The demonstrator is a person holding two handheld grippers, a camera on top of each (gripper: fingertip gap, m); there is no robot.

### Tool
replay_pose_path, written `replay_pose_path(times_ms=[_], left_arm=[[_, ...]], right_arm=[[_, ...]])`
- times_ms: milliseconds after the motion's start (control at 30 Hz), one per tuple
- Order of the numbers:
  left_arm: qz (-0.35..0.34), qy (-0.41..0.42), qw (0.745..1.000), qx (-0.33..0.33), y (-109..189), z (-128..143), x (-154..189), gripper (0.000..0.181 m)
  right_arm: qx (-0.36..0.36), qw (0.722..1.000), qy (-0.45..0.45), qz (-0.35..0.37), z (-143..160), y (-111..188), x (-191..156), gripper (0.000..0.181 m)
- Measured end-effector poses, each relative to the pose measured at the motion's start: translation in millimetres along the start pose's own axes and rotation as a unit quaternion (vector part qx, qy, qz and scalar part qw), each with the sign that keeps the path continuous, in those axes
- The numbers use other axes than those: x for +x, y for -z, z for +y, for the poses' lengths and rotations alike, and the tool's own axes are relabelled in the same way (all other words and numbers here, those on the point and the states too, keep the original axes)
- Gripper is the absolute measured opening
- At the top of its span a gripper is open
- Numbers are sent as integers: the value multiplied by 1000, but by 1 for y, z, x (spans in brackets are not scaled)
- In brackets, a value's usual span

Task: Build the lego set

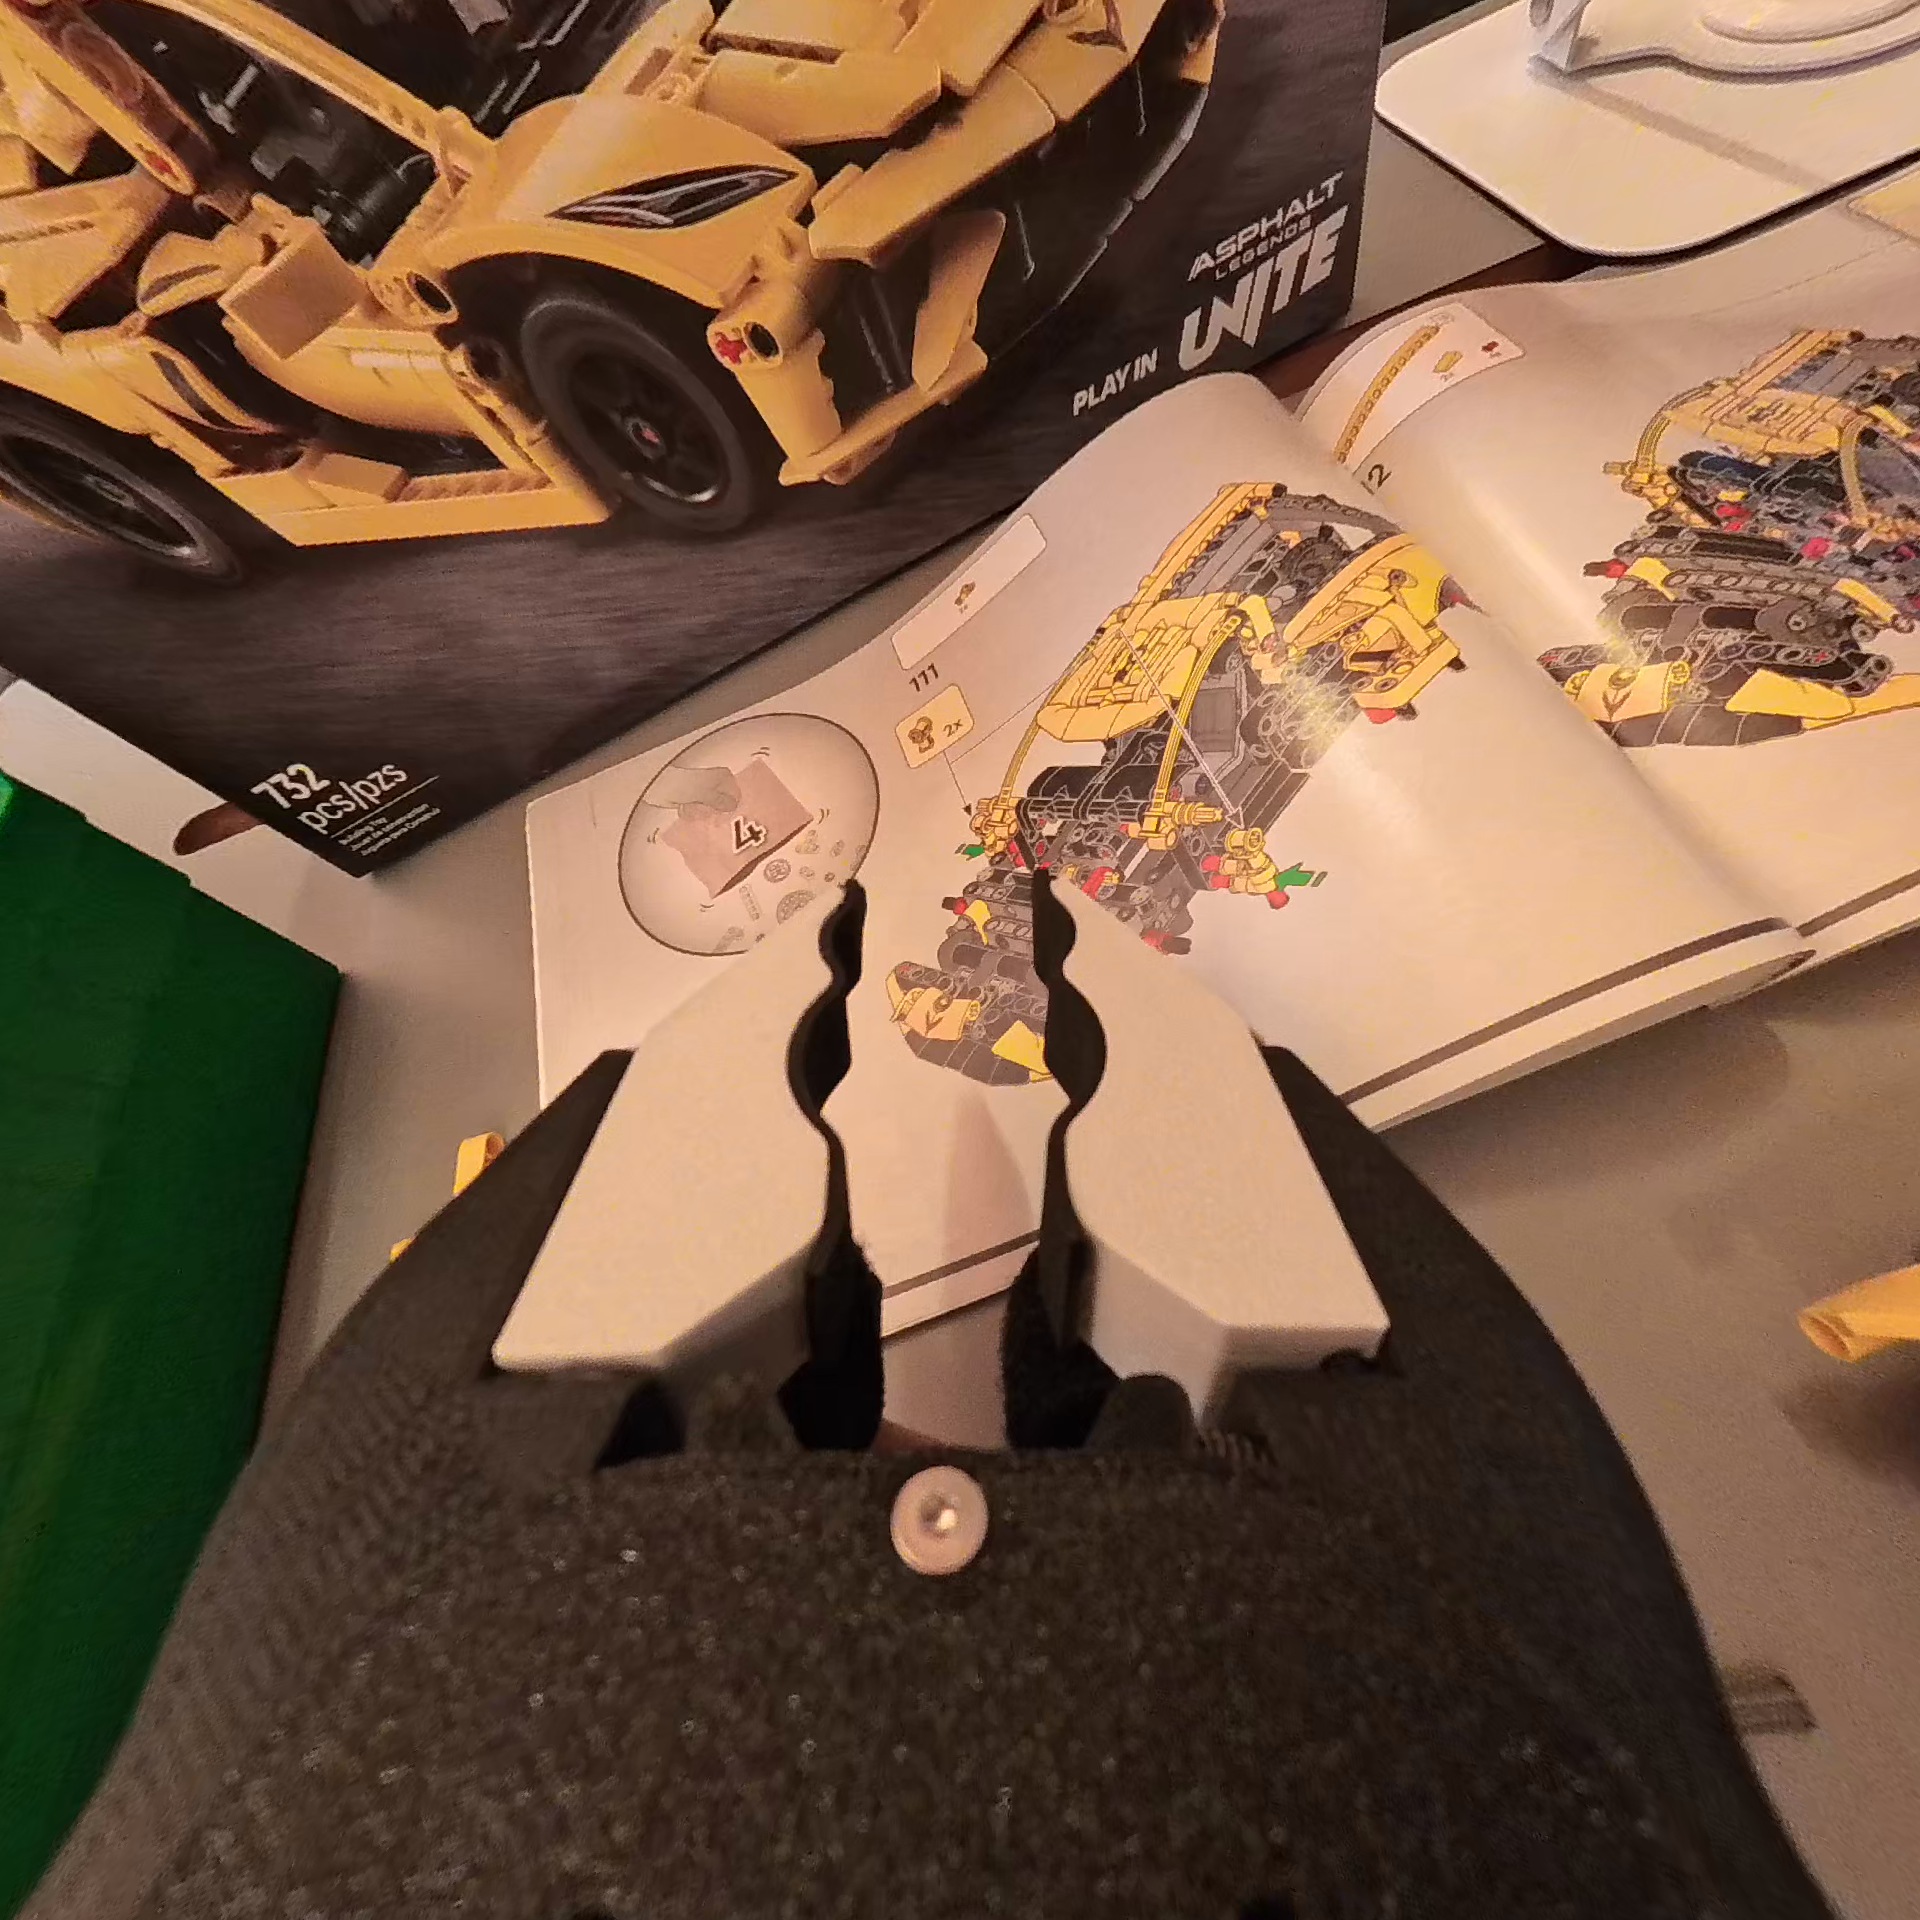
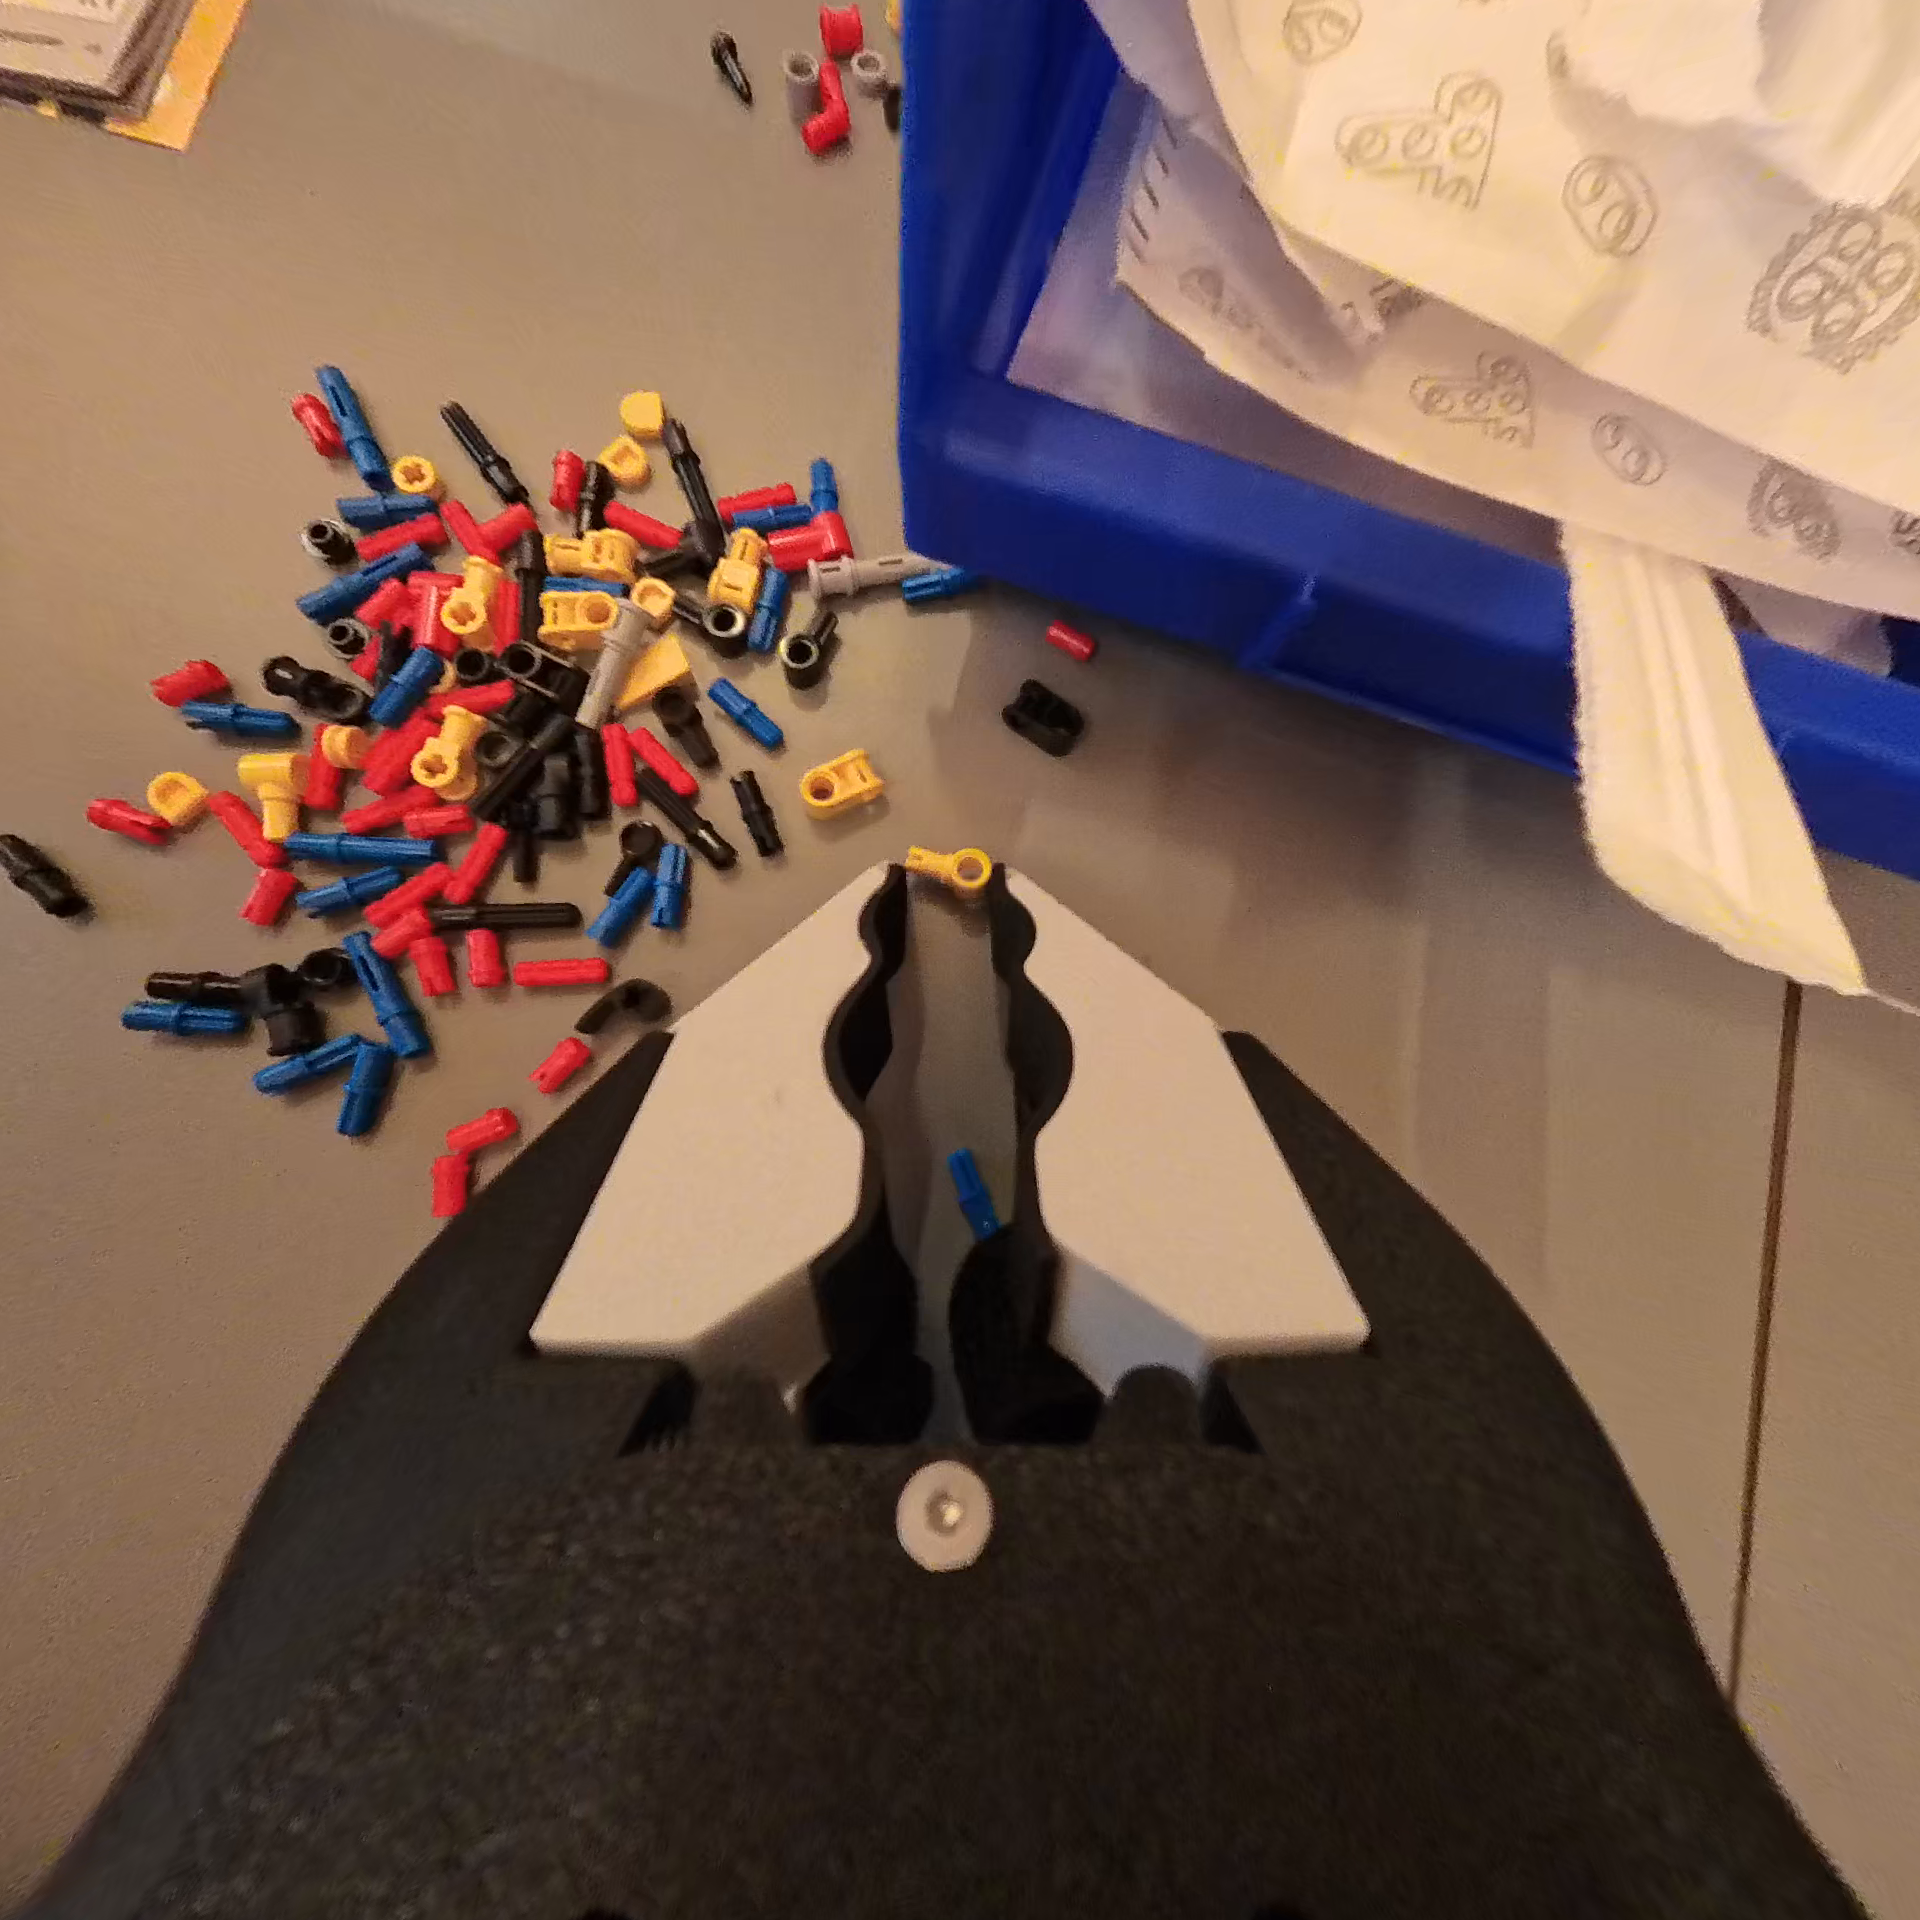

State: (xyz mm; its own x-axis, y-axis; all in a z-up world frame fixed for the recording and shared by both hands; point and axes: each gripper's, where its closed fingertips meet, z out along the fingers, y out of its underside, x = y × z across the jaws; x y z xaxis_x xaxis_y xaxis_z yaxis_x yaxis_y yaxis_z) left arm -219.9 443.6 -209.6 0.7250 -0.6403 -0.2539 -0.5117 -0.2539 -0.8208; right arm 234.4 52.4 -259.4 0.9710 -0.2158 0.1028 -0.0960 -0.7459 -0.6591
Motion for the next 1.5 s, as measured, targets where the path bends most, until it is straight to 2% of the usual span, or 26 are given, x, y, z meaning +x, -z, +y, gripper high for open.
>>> replay_pose_path(times_ms=[133,233,367,467,533,633,867,933,967,1033,1100,1233,1333,1500], left_arm=[[0,2,1000,1,0,0,0,32],[4,2,1000,1,0,0,3,32],[5,-7,1000,0,-2,0,6,32],[6,-7,1000,-3,-3,1,6,32],[-3,-6,1000,-12,-4,5,3,32],[-3,5,1000,-13,-3,5,0,32],[-5,6,1000,-9,-2,4,-3,32],[-4,6,1000,-10,-3,4,-2,32],[-4,5,1000,-9,-3,4,-2,32],[-3,2,1000,-8,-3,4,-1,32],[-4,-2,1000,-8,-3,4,0,32],[-5,-9,1000,-8,-3,3,1,32],[-7,-11,1000,-10,-4,5,0,32],[-7,-15,1000,-12,-5,5,1,32]], right_arm=[[44,998,22,-35,-27,22,-24,14],[57,989,79,-115,-44,37,-81,14],[47,962,162,-215,-36,38,-177,14],[35,941,173,-288,-26,36,-242,14],[20,933,193,-304,-17,34,-267,14],[5,930,227,-289,-5,29,-279,14],[13,932,231,-279,-5,29,-278,15],[16,933,208,-294,-7,31,-277,29],[23,934,195,-298,-11,34,-272,30],[51,944,167,-280,-26,38,-246,27],[61,965,136,-214,-39,33,-197,24],[19,993,78,-82,-32,18,-99,17],[1,996,58,-75,-23,11,-79,14],[-13,994,69,-82,-19,1,-83,13]])
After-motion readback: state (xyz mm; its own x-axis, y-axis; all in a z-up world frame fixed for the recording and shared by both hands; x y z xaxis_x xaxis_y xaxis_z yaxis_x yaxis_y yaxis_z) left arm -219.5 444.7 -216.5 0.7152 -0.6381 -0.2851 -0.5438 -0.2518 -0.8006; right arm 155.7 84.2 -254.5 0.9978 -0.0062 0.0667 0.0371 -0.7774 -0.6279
